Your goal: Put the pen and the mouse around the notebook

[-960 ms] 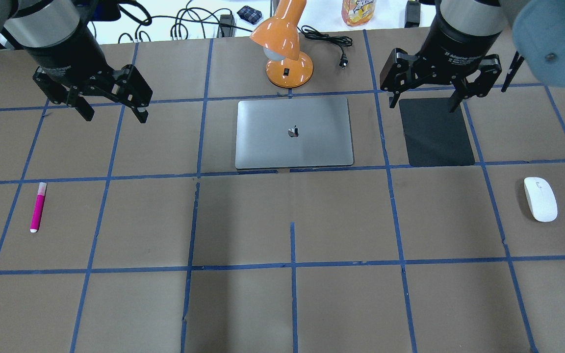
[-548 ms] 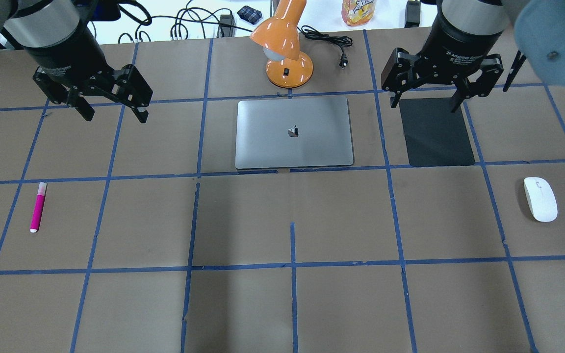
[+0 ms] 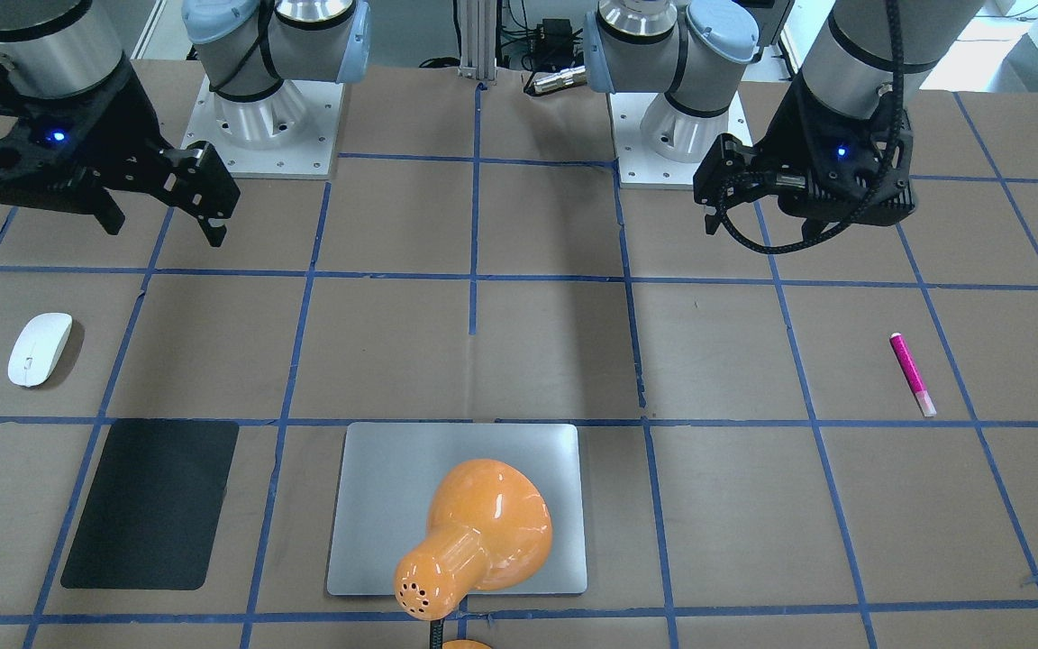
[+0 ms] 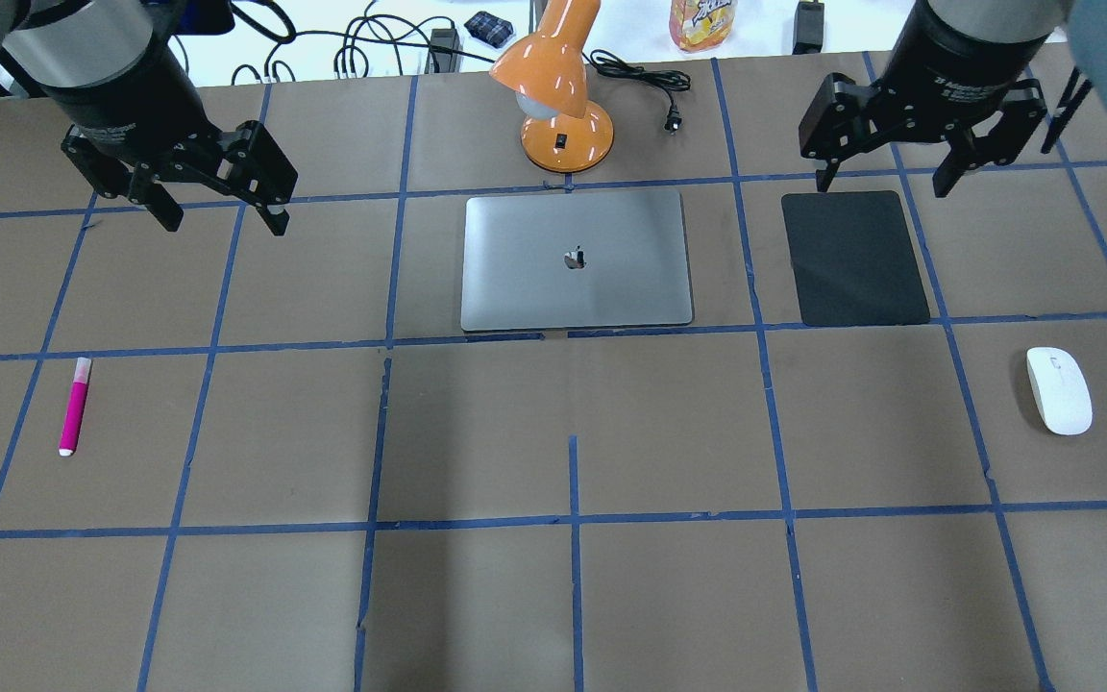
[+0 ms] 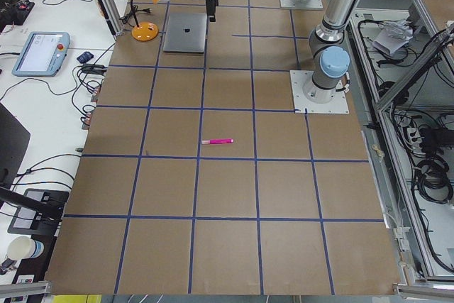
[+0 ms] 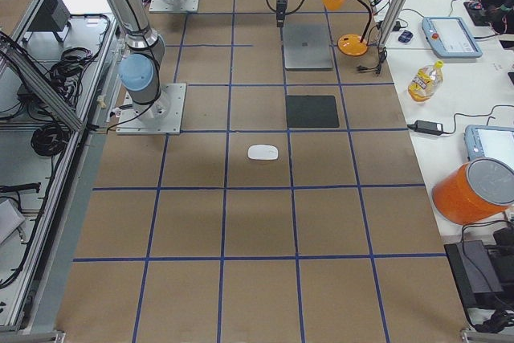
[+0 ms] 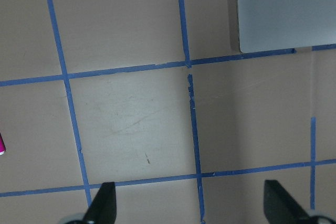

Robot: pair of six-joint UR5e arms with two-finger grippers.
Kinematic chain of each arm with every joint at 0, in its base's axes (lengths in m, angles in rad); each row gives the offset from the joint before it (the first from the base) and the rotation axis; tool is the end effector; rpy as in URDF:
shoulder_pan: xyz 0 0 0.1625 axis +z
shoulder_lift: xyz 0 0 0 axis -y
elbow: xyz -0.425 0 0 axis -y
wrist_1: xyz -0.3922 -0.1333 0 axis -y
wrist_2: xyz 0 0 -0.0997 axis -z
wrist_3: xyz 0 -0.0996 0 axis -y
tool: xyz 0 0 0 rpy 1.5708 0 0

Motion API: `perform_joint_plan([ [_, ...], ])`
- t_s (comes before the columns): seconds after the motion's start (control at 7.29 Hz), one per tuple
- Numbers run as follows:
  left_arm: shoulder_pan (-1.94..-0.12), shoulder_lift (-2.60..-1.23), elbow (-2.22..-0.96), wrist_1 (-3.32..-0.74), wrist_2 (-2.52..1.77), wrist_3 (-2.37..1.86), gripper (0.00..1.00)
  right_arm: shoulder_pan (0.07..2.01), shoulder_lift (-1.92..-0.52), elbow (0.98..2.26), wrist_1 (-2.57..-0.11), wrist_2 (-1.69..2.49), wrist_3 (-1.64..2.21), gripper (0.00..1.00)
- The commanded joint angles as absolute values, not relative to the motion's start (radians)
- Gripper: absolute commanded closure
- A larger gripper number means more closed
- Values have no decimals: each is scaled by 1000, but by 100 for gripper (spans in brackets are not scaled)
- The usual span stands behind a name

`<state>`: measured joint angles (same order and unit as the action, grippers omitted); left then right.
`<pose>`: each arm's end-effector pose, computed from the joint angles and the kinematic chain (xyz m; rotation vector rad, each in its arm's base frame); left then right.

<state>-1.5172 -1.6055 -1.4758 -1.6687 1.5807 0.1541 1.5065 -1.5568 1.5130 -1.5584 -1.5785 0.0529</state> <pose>-0.1052 -0.5085 0.5076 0.1578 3.1311 0.0602 0.1001 -0.5080 0.5082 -0.1837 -3.1279 0.0491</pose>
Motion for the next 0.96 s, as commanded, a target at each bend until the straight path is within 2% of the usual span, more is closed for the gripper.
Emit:
perform_joint_plan([
  [0.0,-1494,-1626,-1460,-1666,1583,167,0,1410,-1557,1511,-1560,-1580,-100,0],
  [0.41,-1335,-1701,-1421,-1664,1571,164,0,1183,-1534,1555,-1575,-1586,-364,0],
  [0.82,-1188,-1785,-1451,-1641,1580,163,0,1005,-1451,1699,-1754,-1591,-572,0],
])
